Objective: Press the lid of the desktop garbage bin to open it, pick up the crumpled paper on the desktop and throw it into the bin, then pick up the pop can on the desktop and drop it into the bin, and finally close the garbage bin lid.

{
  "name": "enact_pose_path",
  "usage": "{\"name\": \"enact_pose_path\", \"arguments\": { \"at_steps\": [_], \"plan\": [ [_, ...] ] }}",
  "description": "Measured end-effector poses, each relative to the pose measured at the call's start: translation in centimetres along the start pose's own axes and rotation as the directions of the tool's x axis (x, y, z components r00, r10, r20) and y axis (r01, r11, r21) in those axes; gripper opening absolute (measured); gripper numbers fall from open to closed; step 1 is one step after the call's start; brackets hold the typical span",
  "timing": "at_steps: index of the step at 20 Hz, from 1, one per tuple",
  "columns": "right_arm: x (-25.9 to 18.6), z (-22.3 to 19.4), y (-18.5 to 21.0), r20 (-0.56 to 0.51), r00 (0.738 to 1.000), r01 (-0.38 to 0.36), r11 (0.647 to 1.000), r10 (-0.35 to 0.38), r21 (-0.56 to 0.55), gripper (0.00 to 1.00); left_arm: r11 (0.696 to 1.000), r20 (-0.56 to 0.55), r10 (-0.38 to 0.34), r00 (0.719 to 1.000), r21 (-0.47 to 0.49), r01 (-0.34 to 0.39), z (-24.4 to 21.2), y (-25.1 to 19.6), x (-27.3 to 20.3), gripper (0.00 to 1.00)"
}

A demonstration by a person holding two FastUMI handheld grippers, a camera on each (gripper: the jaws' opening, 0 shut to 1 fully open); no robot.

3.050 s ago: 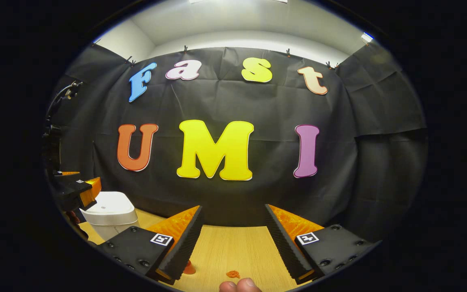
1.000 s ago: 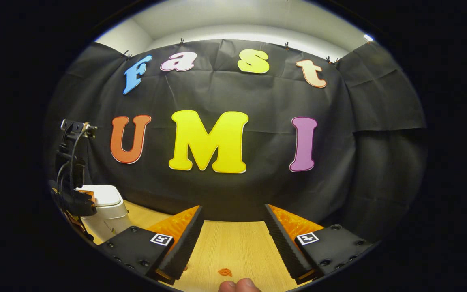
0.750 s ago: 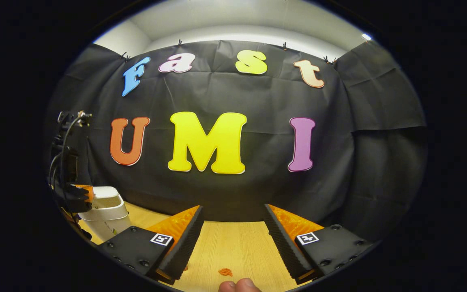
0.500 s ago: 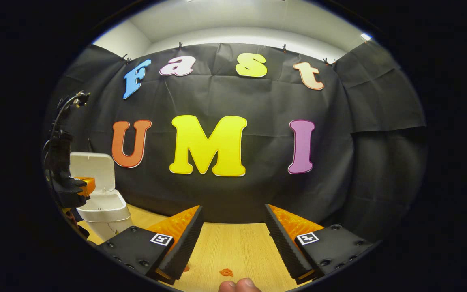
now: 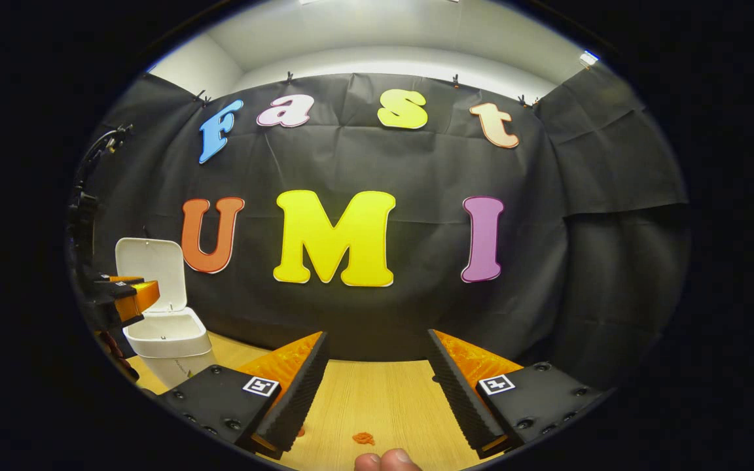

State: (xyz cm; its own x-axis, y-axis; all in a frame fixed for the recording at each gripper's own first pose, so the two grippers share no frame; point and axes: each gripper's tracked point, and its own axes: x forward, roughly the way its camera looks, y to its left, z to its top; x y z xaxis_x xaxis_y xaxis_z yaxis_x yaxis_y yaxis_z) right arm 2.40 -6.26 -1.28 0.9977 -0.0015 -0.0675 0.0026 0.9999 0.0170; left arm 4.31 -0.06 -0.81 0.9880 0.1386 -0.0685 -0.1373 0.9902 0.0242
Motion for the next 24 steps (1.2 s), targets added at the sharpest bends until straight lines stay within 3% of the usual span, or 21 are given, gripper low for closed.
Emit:
{"name": "enact_pose_path", "arguments": {
  "at_steps": [2,3,4,6,15,16,24],
  "plan": [
    [0.0,-0.2,-0.2,-0.003,1.0,0.004,1.0,-0.004,-0.002,0.93,0.999,0.015,-0.029,0.999,-0.014,0.029,0.4,-0.6,-0.2,0.73],
    [0.0,-0.3,-0.4,-0.003,1.0,0.005,1.0,-0.005,-0.003,0.93,0.999,0.02,-0.049,0.999,-0.021,0.05,0.4,-1.1,-0.4,0.67],
    [0.0,-0.3,-0.5,-0.002,1.0,0.005,1.0,-0.005,-0.003,0.93,0.997,0.022,-0.069,0.997,-0.024,0.069,0.4,-1.5,-0.6,0.88],
    [0.0,-0.8,-0.8,-0.01,1.0,0.008,1.0,-0.008,-0.004,0.94,0.995,0.021,-0.098,0.995,-0.016,0.098,0.2,-2.1,-0.8,0.93],
    [0.3,-6.3,-1.4,-0.137,0.99,-0.031,0.999,0.027,-0.031,0.93,0.968,-0.044,-0.248,0.968,0.025,0.25,-2.7,-5.9,-3.2,1.0],
    [0.3,-7.3,-1.1,-0.161,0.986,-0.049,0.998,0.044,-0.029,0.93,0.966,-0.059,-0.256,0.965,0.023,0.258,-3.2,-6.1,-3.5,0.96],
    [1.2,-15.6,-0.4,-0.341,0.931,-0.138,0.99,0.134,0.013,0.95,0.96,-0.157,-0.272,0.949,0.029,0.28,-6.4,-6.6,-5.5,0.97]
  ]
}}
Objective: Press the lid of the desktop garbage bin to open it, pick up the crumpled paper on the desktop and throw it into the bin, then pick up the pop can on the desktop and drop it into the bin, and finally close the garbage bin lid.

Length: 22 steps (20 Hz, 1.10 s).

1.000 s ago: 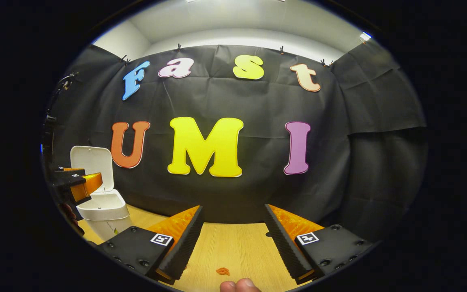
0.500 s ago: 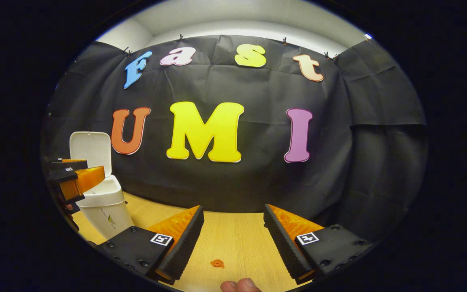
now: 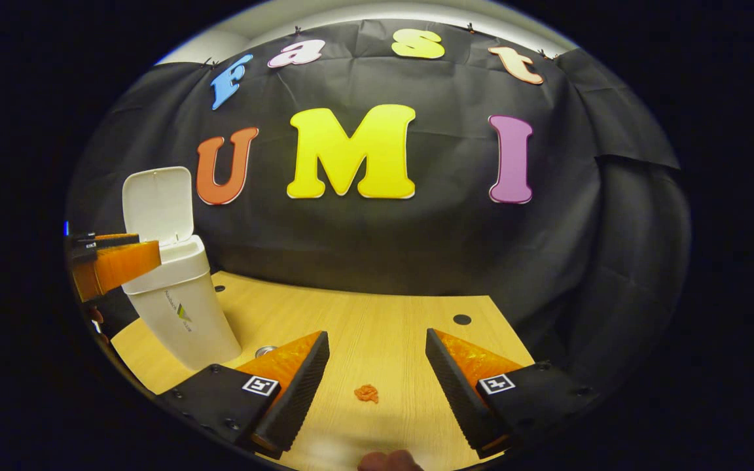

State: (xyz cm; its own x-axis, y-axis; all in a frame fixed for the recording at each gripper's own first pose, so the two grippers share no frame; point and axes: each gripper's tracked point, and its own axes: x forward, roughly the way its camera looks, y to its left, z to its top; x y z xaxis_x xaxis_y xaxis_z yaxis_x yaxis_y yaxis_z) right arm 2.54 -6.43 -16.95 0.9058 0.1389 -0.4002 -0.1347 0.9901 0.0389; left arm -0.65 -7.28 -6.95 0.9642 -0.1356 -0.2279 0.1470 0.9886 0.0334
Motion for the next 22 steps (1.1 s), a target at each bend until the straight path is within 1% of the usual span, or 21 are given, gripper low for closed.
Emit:
{"name": "enact_pose_path", "arguments": {
  "at_steps": [5,9,10,11,17,22],
  "plan": [
    [2.8,-4.6,-0.2,-0.105,0.994,-0.029,1.0,0.029,0.007,0.95,1.0,-0.039,-0.009,0.999,-0.012,0.009,-0.8,-1.0,-0.7,0.97],
    [4.8,-7.9,-0.4,-0.167,0.985,-0.044,0.999,0.042,-0.008,0.95,1.0,-0.044,-0.01,0.999,0.01,0.011,-0.6,-1.3,-1.2,0.97],
    [5.3,-8.7,-0.4,-0.183,0.982,-0.045,0.999,0.044,-0.002,0.94,1.0,-0.05,-0.011,0.999,0.013,0.012,-0.8,-1.4,-1.2,0.96],
    [5.8,-9.5,-0.6,-0.202,0.978,-0.045,0.999,0.044,-0.004,0.95,1.0,-0.055,-0.011,0.998,0.015,0.012,-1.0,-1.4,-1.4,0.97],
    [8.7,-13.3,-0.3,-0.291,0.954,-0.067,0.998,0.065,0.001,0.95,1.0,-0.066,0.002,0.998,0.021,0.0,-0.7,-1.2,-1.4,0.96],
    [10.8,-15.9,0.5,-0.363,0.927,-0.089,0.996,0.091,0.023,0.95,1.0,-0.082,0.011,0.997,0.024,-0.009,-0.6,-1.1,-1.4,0.96]
  ]
}}
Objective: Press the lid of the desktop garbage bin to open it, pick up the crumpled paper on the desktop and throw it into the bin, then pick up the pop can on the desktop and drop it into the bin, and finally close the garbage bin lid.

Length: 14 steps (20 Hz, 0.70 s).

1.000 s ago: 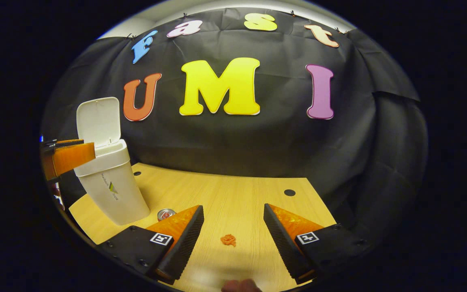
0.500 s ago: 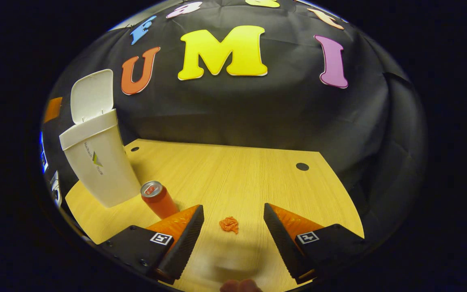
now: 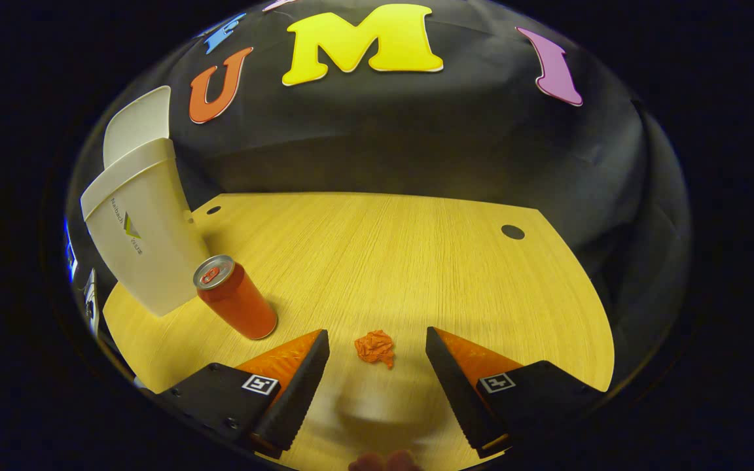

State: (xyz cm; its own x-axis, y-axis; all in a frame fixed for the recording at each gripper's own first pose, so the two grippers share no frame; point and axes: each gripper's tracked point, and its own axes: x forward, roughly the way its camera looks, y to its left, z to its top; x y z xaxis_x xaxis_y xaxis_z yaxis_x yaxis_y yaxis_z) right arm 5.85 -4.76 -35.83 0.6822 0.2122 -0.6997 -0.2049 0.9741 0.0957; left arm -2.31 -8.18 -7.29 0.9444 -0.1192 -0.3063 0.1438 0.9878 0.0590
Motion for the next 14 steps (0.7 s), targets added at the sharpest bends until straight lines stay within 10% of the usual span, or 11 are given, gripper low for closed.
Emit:
{"name": "enact_pose_path", "arguments": {
  "at_steps": [14],
  "plan": [
    [5.7,-3.4,0.4,-0.135,0.99,-0.054,0.997,0.047,-0.053,0.89,0.995,-0.074,0.099,0.992,-0.025,-0.101,-2.1,3.4,-1.4,0.96]
  ]
}}
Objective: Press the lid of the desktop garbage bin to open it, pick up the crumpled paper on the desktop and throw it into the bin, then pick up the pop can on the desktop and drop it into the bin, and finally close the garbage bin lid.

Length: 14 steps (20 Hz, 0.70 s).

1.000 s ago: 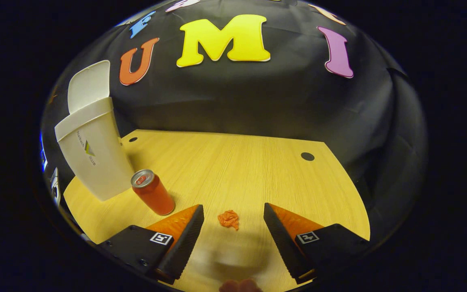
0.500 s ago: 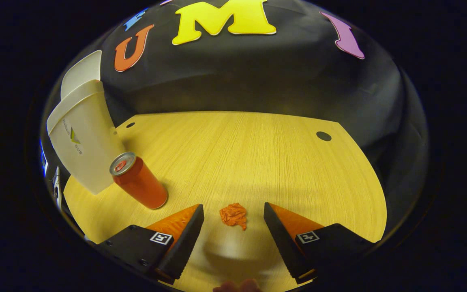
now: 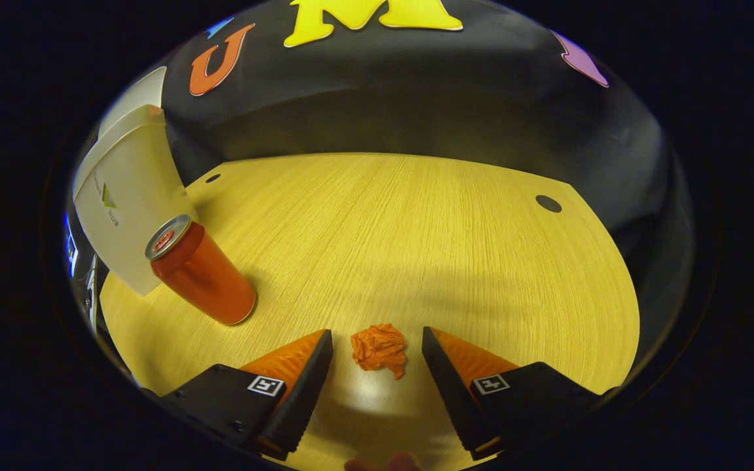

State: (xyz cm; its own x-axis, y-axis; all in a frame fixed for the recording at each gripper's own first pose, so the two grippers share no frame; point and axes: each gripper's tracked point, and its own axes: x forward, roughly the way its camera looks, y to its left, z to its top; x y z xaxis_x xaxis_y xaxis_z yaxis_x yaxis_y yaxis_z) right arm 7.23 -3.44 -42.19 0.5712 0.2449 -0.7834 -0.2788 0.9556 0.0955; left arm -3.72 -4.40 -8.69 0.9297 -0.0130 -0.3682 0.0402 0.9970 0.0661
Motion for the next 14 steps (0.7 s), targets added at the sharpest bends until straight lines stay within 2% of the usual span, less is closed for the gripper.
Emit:
{"name": "enact_pose_path", "arguments": {
  "at_steps": [6,8,9,12,13,14],
  "plan": [
    [0.4,-0.1,0.0,-0.018,1.0,0.015,1.0,-0.015,-0.026,0.75,1.0,-0.012,0.029,1.0,0.0,-0.029,-0.3,1.1,-0.5,0.97],
    [0.6,-0.2,0.1,-0.014,1.0,0.007,0.999,-0.007,-0.035,0.77,0.999,-0.011,0.038,0.999,-0.001,-0.038,-0.2,1.4,-0.6,0.97],
    [0.5,-0.2,0.2,-0.014,1.0,0.006,0.999,-0.007,-0.044,0.67,0.999,-0.011,0.039,0.999,-0.001,-0.039,-0.3,1.5,-0.6,0.97],
    [0.4,-0.2,0.6,-0.016,1.0,-0.011,0.998,0.01,-0.065,0.65,0.999,-0.019,0.044,0.999,-0.003,-0.044,-0.6,1.8,-0.9,0.97],
    [0.4,-0.2,0.7,-0.009,1.0,-0.011,0.997,0.01,-0.076,0.5,0.999,-0.016,0.05,0.999,0.0,-0.05,-0.5,1.9,-1.1,0.96],
    [0.4,-0.2,0.7,-0.01,1.0,-0.016,0.996,0.015,-0.086,0.49,0.999,-0.012,0.054,0.998,0.003,-0.054,-0.3,2.0,-1.2,0.97]
  ]
}}
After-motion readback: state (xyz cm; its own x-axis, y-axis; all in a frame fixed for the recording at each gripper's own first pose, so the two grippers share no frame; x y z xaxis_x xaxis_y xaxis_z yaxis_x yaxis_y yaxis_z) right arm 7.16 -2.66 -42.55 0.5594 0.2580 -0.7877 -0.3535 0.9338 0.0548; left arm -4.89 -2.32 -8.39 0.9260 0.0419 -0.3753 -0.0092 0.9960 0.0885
